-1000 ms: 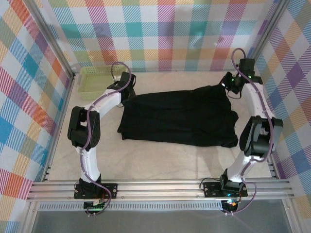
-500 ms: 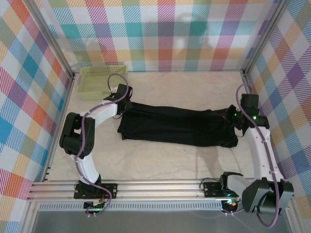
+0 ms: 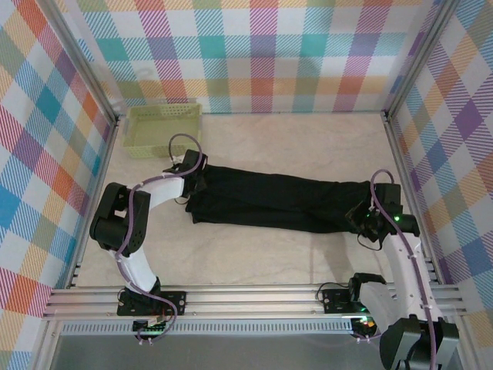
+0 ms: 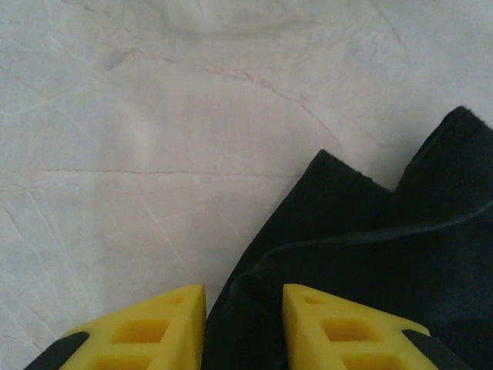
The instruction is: Fold the inside-out t-shirt
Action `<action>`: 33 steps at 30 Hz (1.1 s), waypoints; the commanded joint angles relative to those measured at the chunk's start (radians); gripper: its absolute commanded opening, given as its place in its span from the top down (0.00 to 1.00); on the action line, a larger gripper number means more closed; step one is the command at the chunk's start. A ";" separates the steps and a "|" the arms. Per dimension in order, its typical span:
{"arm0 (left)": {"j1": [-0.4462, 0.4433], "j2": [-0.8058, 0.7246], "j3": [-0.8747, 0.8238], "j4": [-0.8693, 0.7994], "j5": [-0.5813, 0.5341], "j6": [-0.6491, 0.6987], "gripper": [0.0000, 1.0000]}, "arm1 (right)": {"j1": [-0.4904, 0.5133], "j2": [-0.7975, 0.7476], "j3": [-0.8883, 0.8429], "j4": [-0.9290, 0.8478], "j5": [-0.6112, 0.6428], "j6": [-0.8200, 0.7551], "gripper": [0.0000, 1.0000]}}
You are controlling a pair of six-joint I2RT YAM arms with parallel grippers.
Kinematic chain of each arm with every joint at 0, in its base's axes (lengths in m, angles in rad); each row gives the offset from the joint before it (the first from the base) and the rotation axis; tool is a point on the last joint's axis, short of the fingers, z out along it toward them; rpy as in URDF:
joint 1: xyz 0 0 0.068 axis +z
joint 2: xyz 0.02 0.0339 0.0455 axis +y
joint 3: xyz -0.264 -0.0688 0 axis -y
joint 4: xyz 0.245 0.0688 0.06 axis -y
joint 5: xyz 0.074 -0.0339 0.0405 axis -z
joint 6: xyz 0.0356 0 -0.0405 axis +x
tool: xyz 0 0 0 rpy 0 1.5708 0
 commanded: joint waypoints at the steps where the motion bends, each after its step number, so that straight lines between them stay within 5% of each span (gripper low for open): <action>1: 0.002 -0.058 0.001 -0.017 -0.007 -0.010 0.65 | 0.002 0.029 0.032 0.000 0.006 -0.021 0.49; 5: -0.010 -0.129 0.070 -0.125 -0.025 0.005 0.53 | 0.002 0.046 0.126 0.015 0.035 -0.072 0.35; 12: -0.122 -0.092 0.176 -0.156 0.014 0.017 0.46 | 0.007 0.317 0.216 0.149 -0.084 -0.102 0.40; 18: -0.128 0.033 0.232 -0.226 -0.004 -0.023 0.47 | 0.008 0.476 0.263 0.143 0.114 -0.089 0.42; 25: -0.055 0.053 0.229 -0.262 -0.037 -0.024 0.33 | 0.004 0.511 0.263 0.146 0.261 -0.071 0.36; 33: 0.015 0.157 0.306 -0.234 0.018 0.008 0.16 | -0.046 0.657 0.330 0.194 0.193 -0.030 0.33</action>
